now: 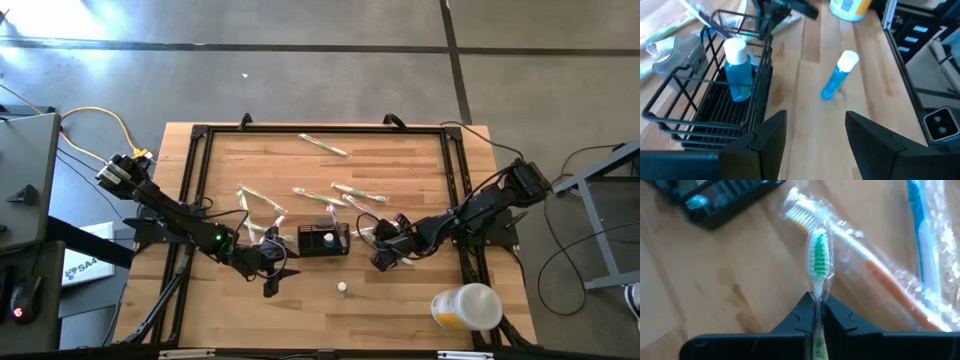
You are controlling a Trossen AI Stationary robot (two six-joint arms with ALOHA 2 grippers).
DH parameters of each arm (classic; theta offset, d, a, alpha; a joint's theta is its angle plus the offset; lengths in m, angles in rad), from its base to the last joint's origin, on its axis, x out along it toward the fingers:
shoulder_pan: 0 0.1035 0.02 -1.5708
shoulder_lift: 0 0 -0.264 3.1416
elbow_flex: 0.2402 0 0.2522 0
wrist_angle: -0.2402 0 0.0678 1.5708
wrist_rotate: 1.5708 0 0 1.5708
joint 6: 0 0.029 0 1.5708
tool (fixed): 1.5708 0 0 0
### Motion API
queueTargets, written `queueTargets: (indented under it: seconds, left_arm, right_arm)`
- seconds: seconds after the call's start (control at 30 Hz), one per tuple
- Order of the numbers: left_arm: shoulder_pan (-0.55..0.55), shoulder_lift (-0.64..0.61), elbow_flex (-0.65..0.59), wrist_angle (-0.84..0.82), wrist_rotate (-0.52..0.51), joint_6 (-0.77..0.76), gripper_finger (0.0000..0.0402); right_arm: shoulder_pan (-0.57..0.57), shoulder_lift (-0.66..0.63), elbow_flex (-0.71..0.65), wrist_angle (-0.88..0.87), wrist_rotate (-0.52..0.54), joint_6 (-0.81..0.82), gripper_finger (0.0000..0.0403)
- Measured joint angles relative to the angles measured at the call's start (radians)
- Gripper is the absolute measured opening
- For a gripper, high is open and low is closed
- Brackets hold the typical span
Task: Pick & Place toothbrushing station
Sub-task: Put the green toothbrush into the wire organizer
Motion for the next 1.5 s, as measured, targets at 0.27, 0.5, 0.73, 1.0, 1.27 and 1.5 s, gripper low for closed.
queueTargets:
  seconds: [0.27,0.5,0.73,1.0,1.27,1.5]
  left_arm:
    - [-0.001,0.0,0.0,0.008,0.0,-0.001,0.0198]
    - [-0.001,0.0,0.0,0.137,0.0,0.07,0.0198]
    - [-0.001,0.019,0.001,0.33,0.002,0.168,0.0198]
    - [-0.001,0.151,0.004,0.676,0.037,0.346,0.0198]
    - [-0.001,0.25,0.126,0.707,0.046,0.474,0.0198]
    - [0.0,0.328,0.282,0.602,0.056,0.578,0.0245]
  right_arm:
    - [0.12,-0.057,0.105,-0.177,0.024,0.039,0.0008]
    - [0.27,-0.103,0.179,-0.214,0.106,0.045,0.0008]
    - [0.434,-0.169,0.249,-0.15,0.339,-0.091,0.0008]
    - [0.479,-0.183,0.257,0.279,0.417,-0.583,0.0008]
    - [0.429,-0.179,0.257,0.31,0.395,-0.632,0.0008]
    - [0.407,-0.179,0.257,0.309,0.375,-0.63,0.0008]
